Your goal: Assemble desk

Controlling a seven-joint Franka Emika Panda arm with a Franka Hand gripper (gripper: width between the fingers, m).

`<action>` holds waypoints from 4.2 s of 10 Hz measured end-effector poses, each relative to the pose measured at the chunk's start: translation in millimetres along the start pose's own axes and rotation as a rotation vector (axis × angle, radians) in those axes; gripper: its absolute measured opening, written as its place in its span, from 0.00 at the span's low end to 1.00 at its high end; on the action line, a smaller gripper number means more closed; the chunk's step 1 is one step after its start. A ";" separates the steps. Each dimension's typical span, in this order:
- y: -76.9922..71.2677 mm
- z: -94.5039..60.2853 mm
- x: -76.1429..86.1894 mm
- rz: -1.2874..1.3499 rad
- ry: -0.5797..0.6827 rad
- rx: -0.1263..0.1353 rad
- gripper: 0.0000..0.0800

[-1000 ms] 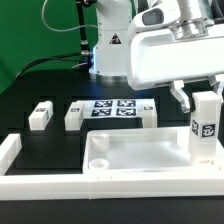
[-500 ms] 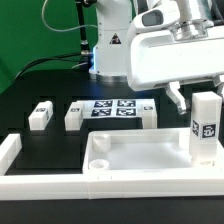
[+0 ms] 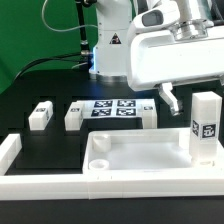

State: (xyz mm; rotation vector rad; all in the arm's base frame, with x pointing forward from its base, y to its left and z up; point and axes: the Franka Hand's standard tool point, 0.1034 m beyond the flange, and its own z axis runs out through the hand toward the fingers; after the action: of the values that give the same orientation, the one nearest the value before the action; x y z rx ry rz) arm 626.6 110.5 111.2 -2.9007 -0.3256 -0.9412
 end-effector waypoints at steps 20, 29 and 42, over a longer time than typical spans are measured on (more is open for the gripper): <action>8.8 6.3 12.8 0.275 -0.554 0.046 0.36; -0.1 7.7 10.7 1.520 -0.538 -0.292 0.36; -1.3 6.7 11.7 0.018 -0.562 0.034 0.81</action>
Offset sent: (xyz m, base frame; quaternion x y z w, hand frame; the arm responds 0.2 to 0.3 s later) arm 0.0138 -0.0036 0.0262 0.0076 -0.0990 -0.0057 0.9950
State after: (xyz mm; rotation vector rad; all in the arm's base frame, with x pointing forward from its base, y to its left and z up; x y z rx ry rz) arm 639.3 114.8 112.7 -3.0720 -0.3365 -0.0937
